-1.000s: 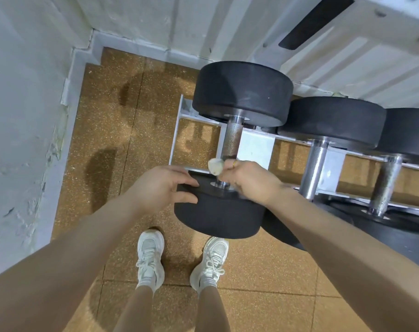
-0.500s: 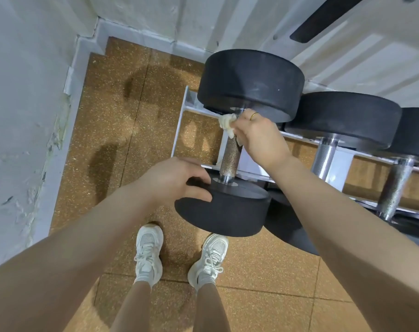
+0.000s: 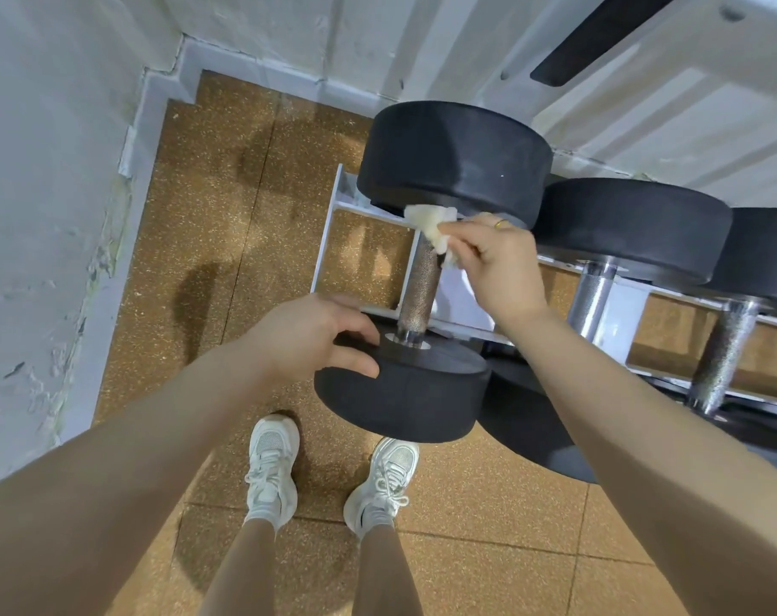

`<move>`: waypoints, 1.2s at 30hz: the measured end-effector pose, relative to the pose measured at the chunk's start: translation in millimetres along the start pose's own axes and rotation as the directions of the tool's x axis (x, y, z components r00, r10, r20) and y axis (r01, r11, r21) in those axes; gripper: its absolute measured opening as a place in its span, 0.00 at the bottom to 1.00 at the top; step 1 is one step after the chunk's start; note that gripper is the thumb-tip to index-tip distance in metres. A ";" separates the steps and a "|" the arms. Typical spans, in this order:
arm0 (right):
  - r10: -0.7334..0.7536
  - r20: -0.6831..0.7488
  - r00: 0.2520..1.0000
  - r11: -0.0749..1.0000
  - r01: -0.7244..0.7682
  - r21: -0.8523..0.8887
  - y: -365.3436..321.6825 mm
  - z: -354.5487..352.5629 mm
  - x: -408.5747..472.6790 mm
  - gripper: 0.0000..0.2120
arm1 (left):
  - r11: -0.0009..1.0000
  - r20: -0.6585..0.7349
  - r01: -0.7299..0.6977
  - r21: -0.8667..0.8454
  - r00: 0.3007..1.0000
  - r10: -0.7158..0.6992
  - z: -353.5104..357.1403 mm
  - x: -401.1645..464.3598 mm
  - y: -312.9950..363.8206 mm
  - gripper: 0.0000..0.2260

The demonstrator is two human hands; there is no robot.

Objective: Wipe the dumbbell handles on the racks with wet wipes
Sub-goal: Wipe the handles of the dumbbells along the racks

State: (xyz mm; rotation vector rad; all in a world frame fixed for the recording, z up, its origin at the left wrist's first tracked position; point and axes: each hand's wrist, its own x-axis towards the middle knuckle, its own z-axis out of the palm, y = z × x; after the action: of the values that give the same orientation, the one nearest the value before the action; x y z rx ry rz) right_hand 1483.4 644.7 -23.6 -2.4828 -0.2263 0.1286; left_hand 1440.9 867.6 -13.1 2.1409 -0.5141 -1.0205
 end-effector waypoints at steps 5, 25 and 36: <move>0.017 0.138 0.990 1.000 -0.018 0.004 5.2 21.4 -5.1 0.11 | 1.000 0.019 0.003 0.026 1.000 -0.004 -1.6 2.3 2.3 0.18; 0.686 0.122 0.717 0.630 -0.669 0.394 -9.6 25.1 8.3 0.15 | 1.000 -0.024 -0.001 0.008 1.000 0.001 1.5 0.4 2.1 0.18; 0.525 0.460 0.716 0.807 -0.591 0.000 -13.9 18.4 -29.4 0.11 | 1.000 -0.011 0.018 0.018 1.000 -0.018 1.7 -0.8 3.8 0.17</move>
State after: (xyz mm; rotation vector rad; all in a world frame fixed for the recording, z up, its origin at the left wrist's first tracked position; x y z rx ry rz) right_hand 1450.0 660.8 -28.7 -2.2586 0.3611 0.9407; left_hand 1438.9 864.8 -10.6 2.1693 -0.5016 -1.0173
